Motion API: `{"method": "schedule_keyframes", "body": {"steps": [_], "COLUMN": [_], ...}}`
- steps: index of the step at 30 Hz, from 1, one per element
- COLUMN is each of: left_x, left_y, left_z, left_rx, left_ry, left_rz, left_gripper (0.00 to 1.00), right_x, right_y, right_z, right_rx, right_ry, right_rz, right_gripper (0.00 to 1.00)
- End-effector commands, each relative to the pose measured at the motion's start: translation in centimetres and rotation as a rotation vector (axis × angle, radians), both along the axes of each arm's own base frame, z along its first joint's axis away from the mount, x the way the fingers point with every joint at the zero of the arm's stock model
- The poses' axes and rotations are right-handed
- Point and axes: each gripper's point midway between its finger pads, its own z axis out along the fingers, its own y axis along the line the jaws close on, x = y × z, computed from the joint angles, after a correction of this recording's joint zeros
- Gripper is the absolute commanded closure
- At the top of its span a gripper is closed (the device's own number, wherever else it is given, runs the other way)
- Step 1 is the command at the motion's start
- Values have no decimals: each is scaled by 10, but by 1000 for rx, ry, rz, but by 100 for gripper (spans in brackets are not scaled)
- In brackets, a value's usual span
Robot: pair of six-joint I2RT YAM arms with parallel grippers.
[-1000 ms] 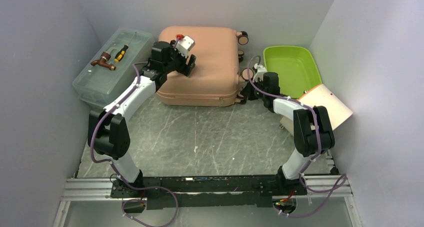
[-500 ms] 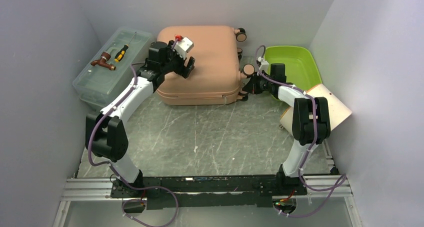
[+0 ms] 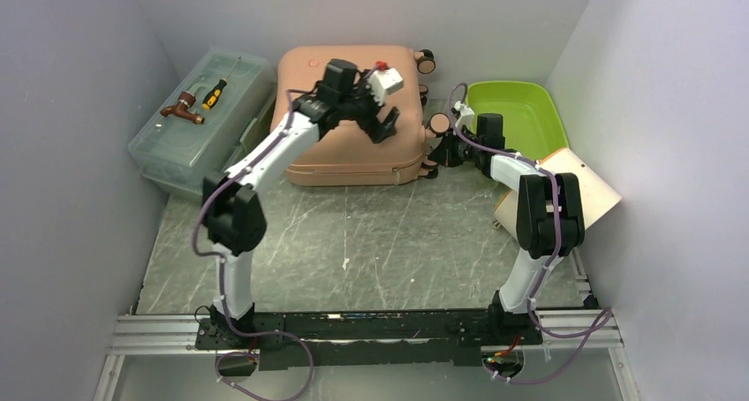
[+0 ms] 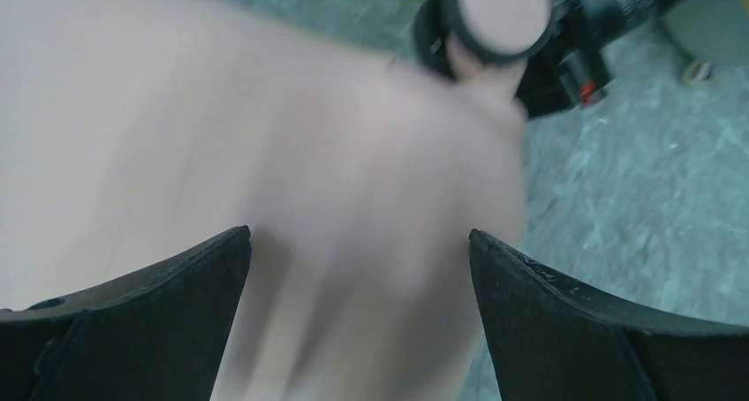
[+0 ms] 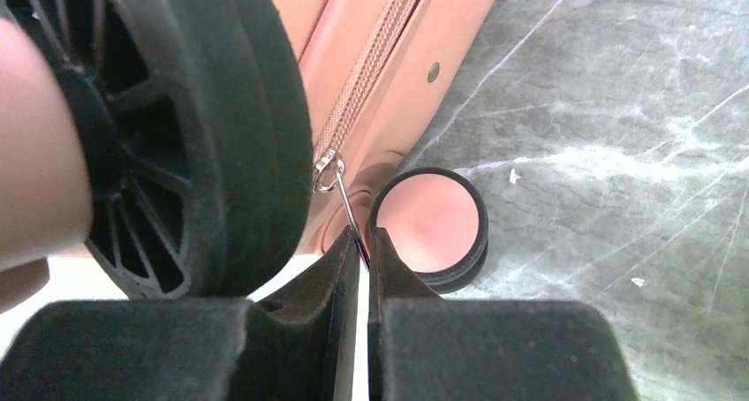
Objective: Open, take out, and arrange the luggage
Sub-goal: Unzip the luggage at the center of the board.
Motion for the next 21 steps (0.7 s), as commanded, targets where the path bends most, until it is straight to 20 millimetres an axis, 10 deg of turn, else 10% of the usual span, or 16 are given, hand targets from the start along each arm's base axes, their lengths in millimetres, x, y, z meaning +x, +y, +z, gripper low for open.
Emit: {"method": "schedule_keyframes", "body": {"steps": [1,10,21], "left_x": [-25,-31,-48], "left_y": [-62,-129,-139], "left_z": [-33,-35,-102], "left_rx": [-16,-93,199], "left_ry": [190,185,54], "left_rz": [-164,-339,-343], "left_gripper": [1,0,1], "right_x": [46,41,31], "right_y": [-4,-17,-32], "right_z": [32,20,21], "right_rx": [2,100,117], "right_ry": [-182,-92,-75], "right_rz": [-85,-68,-65], "right_gripper": [100,100,100]}}
